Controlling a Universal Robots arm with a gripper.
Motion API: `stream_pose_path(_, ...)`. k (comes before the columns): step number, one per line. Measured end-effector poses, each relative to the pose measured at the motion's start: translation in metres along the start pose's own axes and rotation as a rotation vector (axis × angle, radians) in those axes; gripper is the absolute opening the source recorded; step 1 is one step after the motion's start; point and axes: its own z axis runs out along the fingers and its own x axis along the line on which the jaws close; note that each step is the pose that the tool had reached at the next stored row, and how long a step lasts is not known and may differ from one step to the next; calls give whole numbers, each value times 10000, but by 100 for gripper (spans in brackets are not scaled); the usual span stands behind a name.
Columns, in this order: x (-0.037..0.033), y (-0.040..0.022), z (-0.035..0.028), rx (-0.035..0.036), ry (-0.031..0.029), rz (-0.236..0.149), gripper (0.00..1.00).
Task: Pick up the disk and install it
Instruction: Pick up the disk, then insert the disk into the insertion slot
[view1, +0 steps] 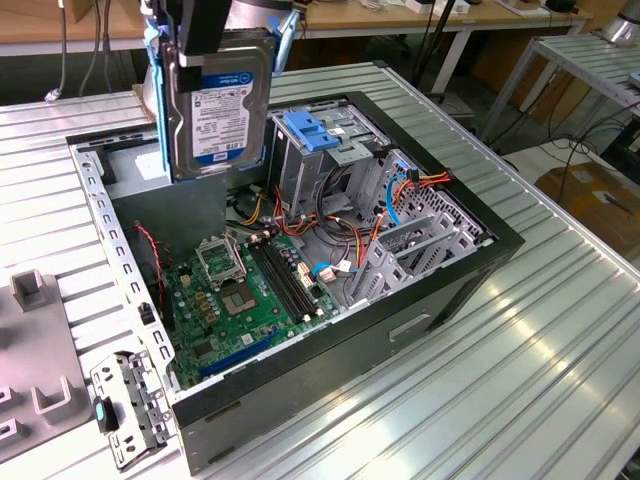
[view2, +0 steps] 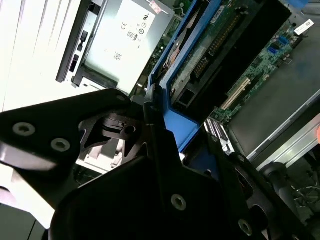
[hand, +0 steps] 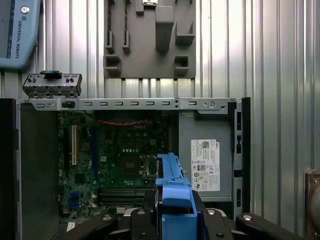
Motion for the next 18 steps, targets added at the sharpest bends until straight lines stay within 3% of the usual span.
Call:
stream_pose_path(4, 2, -68, 8, 0, 5, 0, 37)
stream_pose_path(18, 45, -72, 9, -1, 6, 1, 37)
